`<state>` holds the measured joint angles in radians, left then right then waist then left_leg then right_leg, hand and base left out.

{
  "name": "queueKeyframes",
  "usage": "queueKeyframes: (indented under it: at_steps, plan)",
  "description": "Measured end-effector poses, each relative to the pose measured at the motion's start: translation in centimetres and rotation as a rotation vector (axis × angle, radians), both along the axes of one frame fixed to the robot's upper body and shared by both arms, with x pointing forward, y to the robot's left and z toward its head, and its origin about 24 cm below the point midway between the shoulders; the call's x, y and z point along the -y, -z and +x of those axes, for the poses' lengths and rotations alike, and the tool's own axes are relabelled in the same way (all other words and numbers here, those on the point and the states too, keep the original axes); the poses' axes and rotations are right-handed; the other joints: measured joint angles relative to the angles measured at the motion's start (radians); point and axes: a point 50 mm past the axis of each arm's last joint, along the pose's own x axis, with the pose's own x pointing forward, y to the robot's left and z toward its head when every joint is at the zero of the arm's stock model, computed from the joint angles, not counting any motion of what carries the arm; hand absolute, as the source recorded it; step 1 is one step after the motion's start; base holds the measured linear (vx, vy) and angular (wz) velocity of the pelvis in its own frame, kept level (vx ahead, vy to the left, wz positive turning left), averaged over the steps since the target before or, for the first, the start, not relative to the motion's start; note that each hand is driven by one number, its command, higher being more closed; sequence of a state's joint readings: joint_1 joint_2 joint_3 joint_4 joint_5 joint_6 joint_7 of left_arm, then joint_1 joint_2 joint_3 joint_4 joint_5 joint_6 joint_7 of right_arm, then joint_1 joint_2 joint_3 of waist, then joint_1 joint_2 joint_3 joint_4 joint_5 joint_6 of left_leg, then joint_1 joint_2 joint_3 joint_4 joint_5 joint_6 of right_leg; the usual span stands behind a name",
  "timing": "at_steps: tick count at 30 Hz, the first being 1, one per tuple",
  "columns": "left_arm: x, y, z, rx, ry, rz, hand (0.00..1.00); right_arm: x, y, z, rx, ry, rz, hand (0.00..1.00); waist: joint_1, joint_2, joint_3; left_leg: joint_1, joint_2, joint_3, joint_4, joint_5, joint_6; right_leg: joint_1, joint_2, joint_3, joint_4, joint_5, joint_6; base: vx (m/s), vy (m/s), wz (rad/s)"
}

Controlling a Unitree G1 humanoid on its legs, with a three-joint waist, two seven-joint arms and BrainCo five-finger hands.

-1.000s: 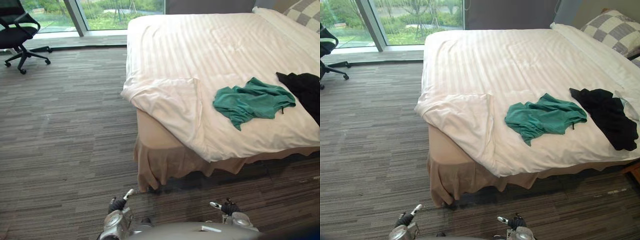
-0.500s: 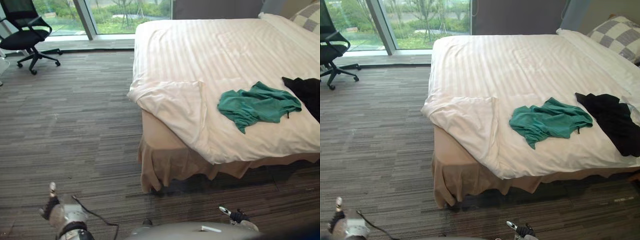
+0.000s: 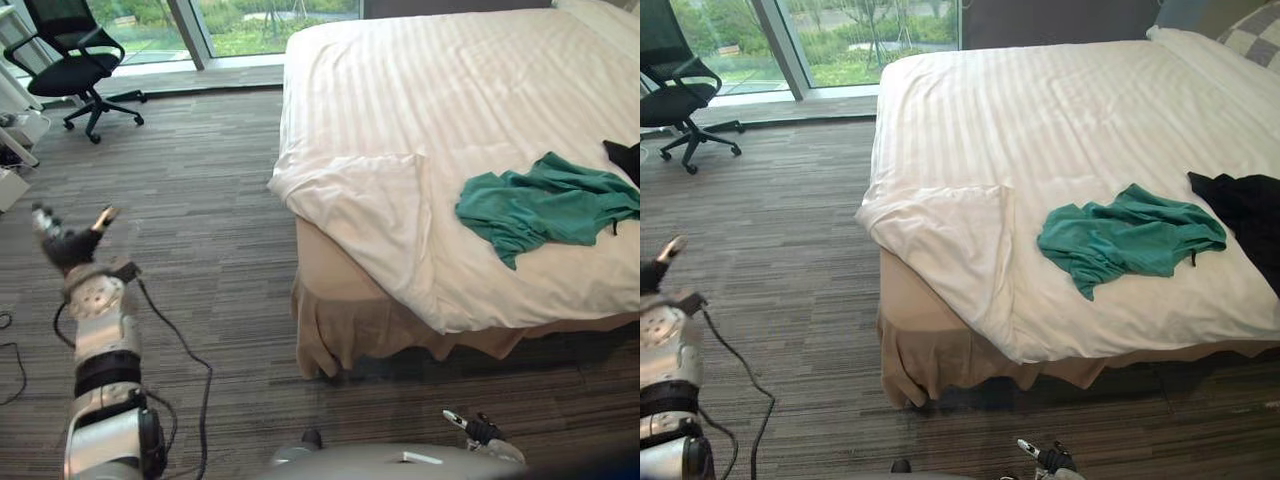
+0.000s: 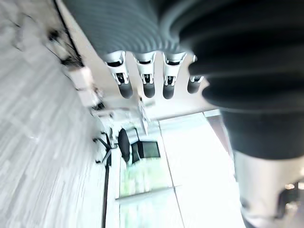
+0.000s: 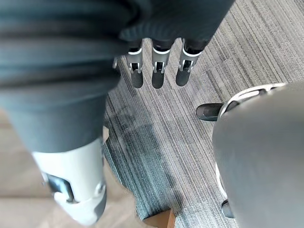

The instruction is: Tidy the bed and pick cloth on bed and put in laundry

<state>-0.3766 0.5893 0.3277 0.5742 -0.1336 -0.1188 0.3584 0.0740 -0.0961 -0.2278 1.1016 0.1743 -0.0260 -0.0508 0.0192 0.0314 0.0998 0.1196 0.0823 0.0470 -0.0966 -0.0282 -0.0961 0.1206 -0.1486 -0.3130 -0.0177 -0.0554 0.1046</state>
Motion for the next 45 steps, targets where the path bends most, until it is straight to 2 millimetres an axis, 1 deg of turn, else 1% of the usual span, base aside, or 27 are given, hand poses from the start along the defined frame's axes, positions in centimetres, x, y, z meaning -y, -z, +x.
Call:
queueKeyframes:
  at_steps: [1,2,3,5,6,8,9,11,13,14,17,20,21,24,25,28,29,31,32,33,35,37,40,42,44,45]
  plan:
    - [0.1,-0.5,0.3,-0.013,0.013,0.044,0.00,0.0,0.0,0.0,0.004,0.000,0.001,0.00,-0.004,0.000,0.000,-0.002,0.000,0.001,0.000,-0.001,0.002,-0.005,0.000,0.004,0.000,0.002,-0.003,-0.02,0.008,-0.22]
    - [0.8,-1.6,1.3,-0.024,0.042,0.113,0.00,0.1,-0.1,-0.1,0.008,0.005,0.002,0.00,-0.015,0.002,0.001,-0.008,0.000,0.003,0.000,-0.003,0.004,-0.013,0.000,0.010,0.000,0.004,-0.005,-0.02,0.007,-0.11]
    - [1.3,-2.0,1.8,-0.027,0.058,0.139,0.00,0.1,-0.1,-0.1,0.009,0.008,0.003,0.00,-0.019,0.002,0.001,-0.010,0.000,0.004,0.000,-0.003,0.005,-0.018,0.000,0.013,0.001,0.005,-0.005,-0.03,0.012,-0.11]
    - [3.0,-3.3,3.1,-0.050,0.107,0.264,0.00,0.2,-0.1,-0.1,0.016,0.022,0.005,0.00,-0.028,0.005,0.004,-0.024,0.000,0.023,0.000,-0.003,0.005,-0.046,0.000,0.031,0.013,0.006,-0.004,-0.03,0.015,-0.17]
    - [3.3,-3.3,3.3,-0.059,0.115,0.288,0.00,0.3,-0.1,0.0,0.019,0.025,0.004,0.00,-0.031,0.008,0.005,-0.026,0.000,0.025,0.000,-0.003,0.005,-0.051,0.000,0.034,0.016,0.006,-0.004,-0.02,0.008,-0.18]
    - [4.4,-3.7,4.2,-0.101,0.140,0.378,0.00,0.6,-0.2,0.0,0.026,0.044,-0.001,0.00,-0.051,0.020,0.015,-0.036,0.000,0.031,0.005,-0.003,0.005,-0.069,-0.001,0.045,0.023,0.006,-0.005,-0.01,-0.002,-0.11]
    - [4.6,-3.9,4.4,-0.103,0.143,0.393,0.00,0.7,-0.3,0.1,0.028,0.044,-0.003,0.00,-0.055,0.022,0.020,-0.040,0.001,0.032,0.007,-0.003,0.005,-0.073,-0.001,0.047,0.025,0.007,-0.006,-0.01,-0.005,-0.05]
    - [5.4,-5.2,5.2,-0.093,0.153,0.446,0.00,0.9,-0.4,0.5,0.045,0.047,-0.011,0.00,-0.060,0.032,0.042,-0.062,0.002,0.039,0.016,-0.003,0.005,-0.096,0.000,0.050,0.032,0.009,-0.008,-0.02,-0.003,-0.04]
    - [6.6,-6.9,6.2,-0.063,0.171,0.500,0.00,1.1,-0.7,1.2,0.071,0.051,-0.021,0.00,-0.065,0.043,0.067,-0.096,0.004,0.050,0.024,-0.001,0.008,-0.134,0.001,0.058,0.036,0.019,-0.016,-0.05,-0.002,-0.11]
    - [6.9,-7.4,6.5,-0.052,0.177,0.508,0.00,1.2,-0.8,1.4,0.079,0.058,-0.023,0.00,-0.067,0.045,0.070,-0.111,0.004,0.053,0.028,-0.001,0.008,-0.150,0.001,0.063,0.036,0.023,-0.015,-0.03,0.001,-0.14]
    - [7.9,-9.8,7.1,0.004,0.185,0.556,0.00,1.0,-1.1,2.9,0.119,0.078,-0.010,0.00,-0.078,0.042,0.117,-0.147,0.005,0.061,0.038,0.000,0.009,-0.192,0.001,0.086,0.042,0.030,-0.008,-0.02,-0.006,-0.14]
    - [9.8,-12.2,7.8,0.066,0.221,0.619,0.00,0.7,-1.6,4.5,0.164,0.078,-0.006,0.00,-0.083,0.036,0.160,-0.210,0.005,0.081,0.071,0.000,0.009,-0.261,-0.002,0.106,0.068,0.031,-0.009,-0.03,-0.011,-0.11]
    - [10.1,-12.6,7.9,0.074,0.226,0.626,0.00,0.6,-1.7,4.8,0.173,0.078,-0.008,0.00,-0.082,0.036,0.169,-0.214,0.005,0.082,0.075,0.000,0.009,-0.264,-0.002,0.108,0.070,0.031,-0.009,0.00,0.000,0.00]
    - [11.7,-14.6,8.4,0.119,0.250,0.664,0.00,0.2,-2.2,5.7,0.223,0.069,-0.013,0.00,-0.082,0.033,0.182,-0.281,0.009,0.086,0.117,0.000,0.008,-0.324,-0.005,0.123,0.100,0.030,-0.010,-0.01,-0.019,0.06]
    - [12.4,-15.7,8.6,0.141,0.256,0.698,0.00,0.1,-2.5,6.1,0.249,0.075,-0.010,0.00,-0.083,0.031,0.206,-0.291,0.010,0.089,0.137,-0.001,0.007,-0.329,-0.007,0.142,0.113,0.029,-0.012,0.02,-0.015,0.05]
    - [13.9,-17.0,8.7,0.177,0.278,0.754,0.00,-0.1,-2.8,6.8,0.280,0.082,-0.005,0.00,-0.082,0.024,0.223,-0.344,0.015,0.111,0.197,-0.006,0.002,-0.375,-0.012,0.162,0.157,0.026,-0.016,-0.01,-0.014,0.01]
    - [14.7,-18.1,8.7,0.208,0.291,0.778,0.00,-0.5,-3.1,7.2,0.307,0.087,0.004,0.00,-0.083,0.017,0.236,-0.379,0.024,0.112,0.238,-0.012,0.002,-0.404,-0.012,0.164,0.186,0.025,-0.018,-0.01,-0.041,0.05]
    - [15.3,-18.7,8.7,0.224,0.301,0.795,0.00,-0.6,-3.3,7.5,0.324,0.085,0.003,0.00,-0.081,0.016,0.242,-0.399,0.030,0.116,0.261,-0.021,0.001,-0.425,-0.011,0.167,0.206,0.024,-0.020,0.00,-0.019,-0.04]
    - [16.2,-19.7,8.7,0.249,0.315,0.818,0.00,-0.8,-3.6,8.0,0.346,0.075,0.004,0.00,-0.079,0.011,0.251,-0.428,0.043,0.134,0.294,-0.033,0.001,-0.454,-0.010,0.189,0.229,0.023,-0.020,0.00,0.003,-0.09]
    - [16.2,-19.8,8.7,0.252,0.316,0.820,0.00,-0.8,-3.7,8.1,0.350,0.074,0.004,0.00,-0.078,0.010,0.253,-0.430,0.044,0.137,0.296,-0.033,0.002,-0.458,-0.010,0.191,0.231,0.023,-0.020,-0.01,0.005,-0.05]
    - [17.4,-20.5,8.9,0.253,0.346,0.841,0.00,-1.1,-4.1,8.7,0.377,0.059,0.005,0.00,-0.081,0.009,0.259,-0.456,0.044,0.142,0.312,-0.037,0.002,-0.481,-0.014,0.195,0.242,0.024,-0.020,0.00,0.004,-0.02]
    - [18.2,-20.6,9.1,0.247,0.362,0.862,0.00,-1.1,-4.2,8.8,0.388,0.060,0.005,0.00,-0.078,0.009,0.264,-0.459,0.049,0.156,0.319,-0.047,0.003,-0.484,-0.012,0.199,0.242,0.024,-0.020,0.00,0.015,-0.08]
    - [19.2,-21.2,10.0,0.180,0.403,0.919,0.00,-1.3,-4.6,9.3,0.420,0.073,0.015,0.00,-0.077,0.005,0.274,-0.493,0.054,0.170,0.345,-0.053,0.004,-0.510,-0.012,0.202,0.244,0.024,-0.020,-0.03,0.011,-0.03]
    - [19.0,-20.9,10.8,0.104,0.410,0.930,0.00,-1.4,-4.8,9.6,0.432,0.074,0.015,0.00,-0.075,0.005,0.274,-0.512,0.057,0.188,0.347,-0.053,0.004,-0.532,-0.011,0.208,0.244,0.025,-0.019,-0.05,-0.003,-0.08]
    - [19.0,-20.0,11.6,0.017,0.421,0.928,0.00,-1.4,-5.0,9.9,0.445,0.073,0.012,0.00,-0.073,0.002,0.279,-0.524,0.060,0.198,0.348,-0.053,0.004,-0.548,-0.010,0.213,0.244,0.025,-0.018,-0.04,-0.008,-0.10]
    - [19.2,-19.3,12.1,-0.034,0.449,0.919,1.00,-1.5,-5.1,10.0,0.448,0.071,0.015,0.00,-0.069,-0.003,0.283,-0.524,0.062,0.207,0.350,-0.053,0.004,-0.551,-0.009,0.214,0.244,0.025,-0.018,-0.03,-0.013,-0.13]
